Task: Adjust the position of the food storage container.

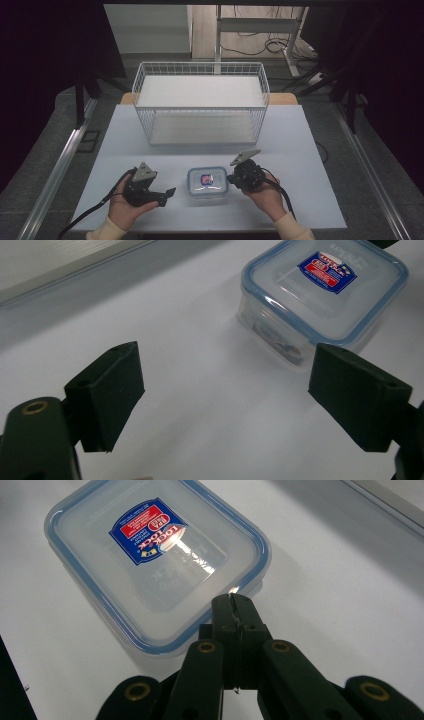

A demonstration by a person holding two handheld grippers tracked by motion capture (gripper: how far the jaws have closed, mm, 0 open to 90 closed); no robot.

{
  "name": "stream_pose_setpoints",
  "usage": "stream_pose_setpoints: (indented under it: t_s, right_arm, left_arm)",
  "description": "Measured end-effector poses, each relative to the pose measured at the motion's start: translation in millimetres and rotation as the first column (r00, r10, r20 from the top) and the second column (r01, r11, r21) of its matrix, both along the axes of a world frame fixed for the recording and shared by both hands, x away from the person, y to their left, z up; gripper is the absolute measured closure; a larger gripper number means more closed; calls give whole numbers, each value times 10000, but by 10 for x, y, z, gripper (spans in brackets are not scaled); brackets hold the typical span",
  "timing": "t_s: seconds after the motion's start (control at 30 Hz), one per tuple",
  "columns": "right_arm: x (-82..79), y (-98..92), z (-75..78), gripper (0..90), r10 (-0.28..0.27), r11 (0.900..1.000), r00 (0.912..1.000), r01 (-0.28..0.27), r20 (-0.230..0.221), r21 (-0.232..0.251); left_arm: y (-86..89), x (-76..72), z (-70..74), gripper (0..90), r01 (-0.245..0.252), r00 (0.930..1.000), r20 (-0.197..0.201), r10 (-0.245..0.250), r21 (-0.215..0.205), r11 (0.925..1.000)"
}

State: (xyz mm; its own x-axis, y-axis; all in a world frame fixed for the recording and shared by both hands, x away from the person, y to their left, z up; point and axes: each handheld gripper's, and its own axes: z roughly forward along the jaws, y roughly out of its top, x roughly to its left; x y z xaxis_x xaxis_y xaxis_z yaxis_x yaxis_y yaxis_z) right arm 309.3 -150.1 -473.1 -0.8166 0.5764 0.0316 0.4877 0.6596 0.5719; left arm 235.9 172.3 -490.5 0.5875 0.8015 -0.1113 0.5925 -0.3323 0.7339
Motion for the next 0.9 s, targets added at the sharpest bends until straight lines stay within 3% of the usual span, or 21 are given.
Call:
stream_pose_setpoints:
  t_s: [0.1,0.2,0.23,0.33,0.43,0.47,0.5,0.57,0.6,0.63,0.67,0.7,0.73,0.77,0.9]
  right_arm:
    - [13,-34,-10,893,-67,10000,10000,67,26,32]
    - [29,-174,29,893,-445,9984,9988,439,179,342]
    - [29,-174,29,893,-445,9984,9988,439,179,342]
    - [8,-369,72,893,-909,9933,9955,887,266,746]
    - [-12,-443,77,893,-974,9913,9948,942,314,916]
    - [-37,-523,79,882,-1012,9870,9943,961,334,1292]
    - [-43,-559,77,825,-1034,9833,9942,975,308,1536]
    - [-47,-612,71,607,-1169,9749,9927,1090,295,1944]
    - [-47,-612,71,607,-1169,9749,9927,1090,295,1944]
    - [-53,-635,66,434,-1288,9675,9912,1192,291,2228]
    - [-53,-635,66,434,-1288,9675,9912,1192,291,2228]
    - [-60,-642,65,340,-1476,9586,9885,1347,336,2508]
    - [-60,-642,65,340,-1476,9586,9885,1347,336,2508]
    - [-69,-625,61,269,-1450,9550,9888,1309,339,2661]
    - [-97,-595,50,237,-1458,9507,9882,1265,480,2832]
  left_arm:
    - [14,0,3,145,-91,10000,39,91,-152,9998]
    - [114,28,-15,150,-342,9992,-254,319,-939,9950]
    - [114,28,-15,154,-342,9992,-254,319,-939,9950]
    - [209,53,-31,158,-607,9963,-720,479,-1871,9805]
    - [211,49,-21,159,-643,9966,-624,538,-1803,9815]
    - [207,47,-16,158,-635,9968,-594,535,-1803,9816]
    - [200,46,-15,158,-635,9971,-513,556,-1681,9837]
    - [196,45,-19,157,-667,9969,-533,586,-1651,9840]
    - [196,45,-19,158,-667,9969,-533,586,-1651,9840]
    - [196,45,-20,157,-666,9968,-540,583,-1673,9837]
    - [196,46,-20,157,-652,9970,-530,572,-1664,9839]
    - [191,44,-20,157,-670,9968,-534,589,-1669,9837]
    - [191,44,-20,157,-670,9968,-534,589,-1669,9837]
    - [191,46,-23,157,-635,9971,-526,556,-1635,9845]
    - [190,53,-37,157,-616,9969,-581,529,-1602,9852]
